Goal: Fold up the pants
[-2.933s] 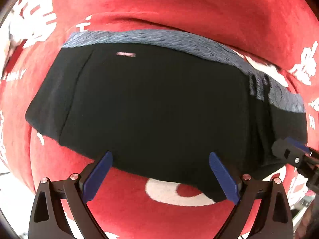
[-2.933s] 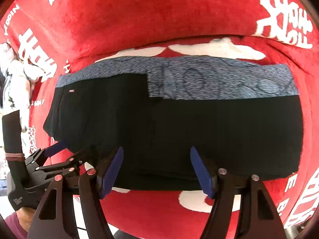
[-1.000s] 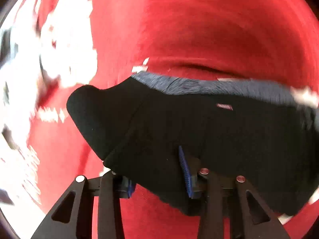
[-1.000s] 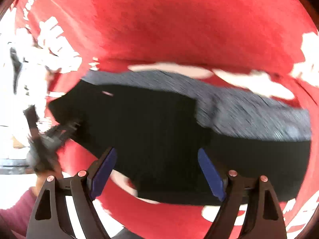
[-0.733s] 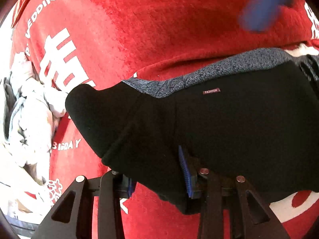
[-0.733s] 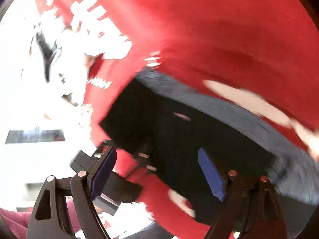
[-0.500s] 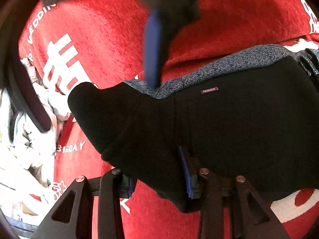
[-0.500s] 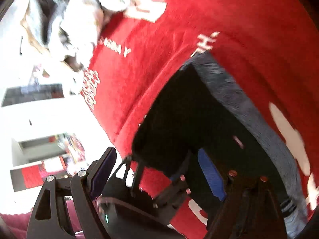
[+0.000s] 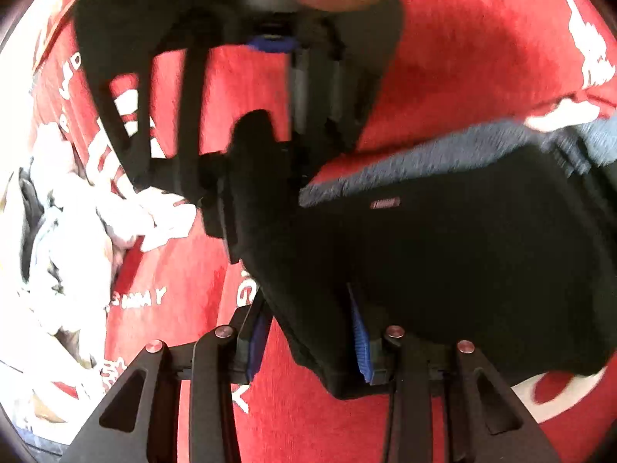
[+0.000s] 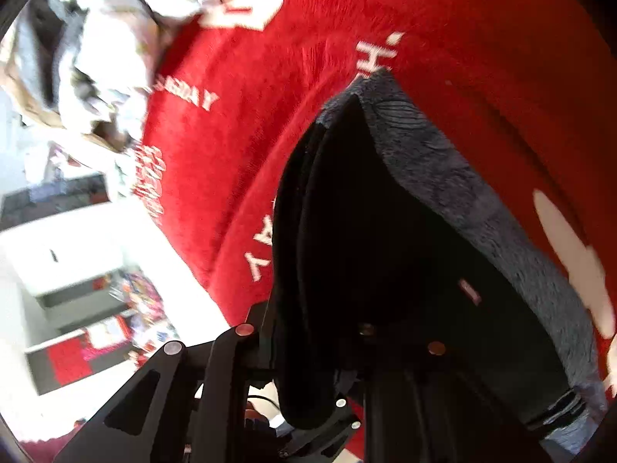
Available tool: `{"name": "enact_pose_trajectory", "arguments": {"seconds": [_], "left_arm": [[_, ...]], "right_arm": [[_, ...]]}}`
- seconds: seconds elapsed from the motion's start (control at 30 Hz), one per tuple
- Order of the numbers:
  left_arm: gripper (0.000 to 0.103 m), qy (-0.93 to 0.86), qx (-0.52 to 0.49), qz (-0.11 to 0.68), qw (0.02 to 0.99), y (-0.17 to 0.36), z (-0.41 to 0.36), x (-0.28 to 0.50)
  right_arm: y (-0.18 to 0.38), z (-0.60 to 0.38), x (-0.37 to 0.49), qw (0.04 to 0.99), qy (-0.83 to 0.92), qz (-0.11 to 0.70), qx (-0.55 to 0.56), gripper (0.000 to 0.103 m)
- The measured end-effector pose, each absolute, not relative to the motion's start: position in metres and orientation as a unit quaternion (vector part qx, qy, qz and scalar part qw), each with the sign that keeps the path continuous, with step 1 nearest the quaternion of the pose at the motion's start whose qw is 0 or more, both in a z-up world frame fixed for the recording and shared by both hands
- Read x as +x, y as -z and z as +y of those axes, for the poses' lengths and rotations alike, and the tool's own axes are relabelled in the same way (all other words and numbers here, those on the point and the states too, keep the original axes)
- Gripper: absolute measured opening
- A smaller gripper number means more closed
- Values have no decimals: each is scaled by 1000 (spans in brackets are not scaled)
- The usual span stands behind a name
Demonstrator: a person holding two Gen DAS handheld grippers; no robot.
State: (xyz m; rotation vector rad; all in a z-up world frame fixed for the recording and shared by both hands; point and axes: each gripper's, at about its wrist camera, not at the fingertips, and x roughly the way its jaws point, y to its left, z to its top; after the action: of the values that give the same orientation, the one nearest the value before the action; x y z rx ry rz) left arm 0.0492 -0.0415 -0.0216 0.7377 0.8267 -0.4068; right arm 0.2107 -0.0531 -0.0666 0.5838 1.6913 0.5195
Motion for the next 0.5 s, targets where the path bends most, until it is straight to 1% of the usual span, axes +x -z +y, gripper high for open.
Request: {"name": "enact_pose_trajectory", "arguments": {"seconds": [0.13,0.27,0.37,0.5], "left_arm": [[39,215,329,364,845,-20,-62,34],[39,250,315,332,853,-58,-91,6],[39,283,312,311,852,-75,-121,-17],[39,341,314,294,835,-89,-174,-57]], "right_arm": [[38,-96,190,617,-242,681,313,20],[4,-147,150,650,-256,618,359,20],[-18,-198,105,671,-244,569,407,21],[-35,-259,52,704,-212,525,428,22]]}}
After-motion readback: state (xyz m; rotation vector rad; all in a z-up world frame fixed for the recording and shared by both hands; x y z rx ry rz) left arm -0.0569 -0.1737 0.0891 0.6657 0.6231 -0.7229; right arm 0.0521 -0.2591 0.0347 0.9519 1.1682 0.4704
